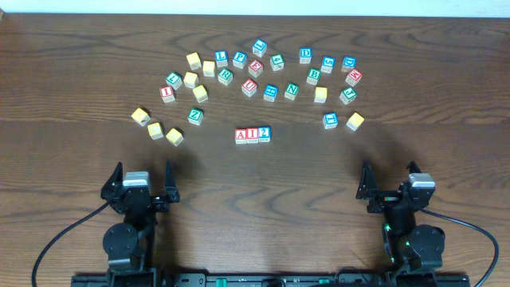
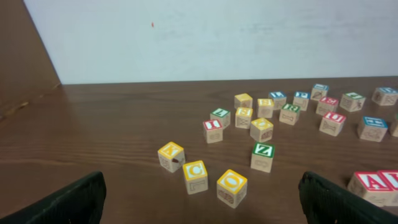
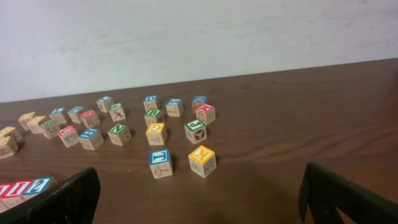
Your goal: Spell out AI2
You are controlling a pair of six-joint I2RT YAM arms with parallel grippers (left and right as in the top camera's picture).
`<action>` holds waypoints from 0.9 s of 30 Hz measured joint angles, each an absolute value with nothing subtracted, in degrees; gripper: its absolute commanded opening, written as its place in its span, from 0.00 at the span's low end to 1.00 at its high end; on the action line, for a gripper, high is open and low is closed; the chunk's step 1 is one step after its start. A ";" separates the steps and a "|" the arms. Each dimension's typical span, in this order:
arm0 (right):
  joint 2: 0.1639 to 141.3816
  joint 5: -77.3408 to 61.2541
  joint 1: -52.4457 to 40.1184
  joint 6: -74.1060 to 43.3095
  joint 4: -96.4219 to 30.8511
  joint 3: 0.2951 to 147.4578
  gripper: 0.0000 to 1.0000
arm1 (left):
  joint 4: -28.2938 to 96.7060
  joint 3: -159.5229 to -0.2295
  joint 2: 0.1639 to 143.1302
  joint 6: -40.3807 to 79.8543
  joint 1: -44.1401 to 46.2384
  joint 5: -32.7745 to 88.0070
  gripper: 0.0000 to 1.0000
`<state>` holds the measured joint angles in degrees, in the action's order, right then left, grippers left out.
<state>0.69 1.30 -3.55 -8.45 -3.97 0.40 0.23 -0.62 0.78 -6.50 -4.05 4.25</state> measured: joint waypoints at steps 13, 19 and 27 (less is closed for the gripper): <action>0.69 1.30 -3.55 -8.45 -4.01 0.40 0.99 | 1.15 -0.73 0.62 -7.53 -4.05 3.66 0.98; 0.69 1.28 -3.55 -8.45 -3.99 0.40 0.99 | 1.17 -0.73 0.62 -7.53 -4.05 3.66 0.98; 0.69 1.28 -3.55 -8.45 -3.99 0.40 0.99 | 1.17 -0.73 0.62 -7.53 -4.05 3.66 0.98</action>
<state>0.69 1.28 -3.55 -8.45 -3.99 0.40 1.17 -0.73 0.62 -7.53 -4.05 3.66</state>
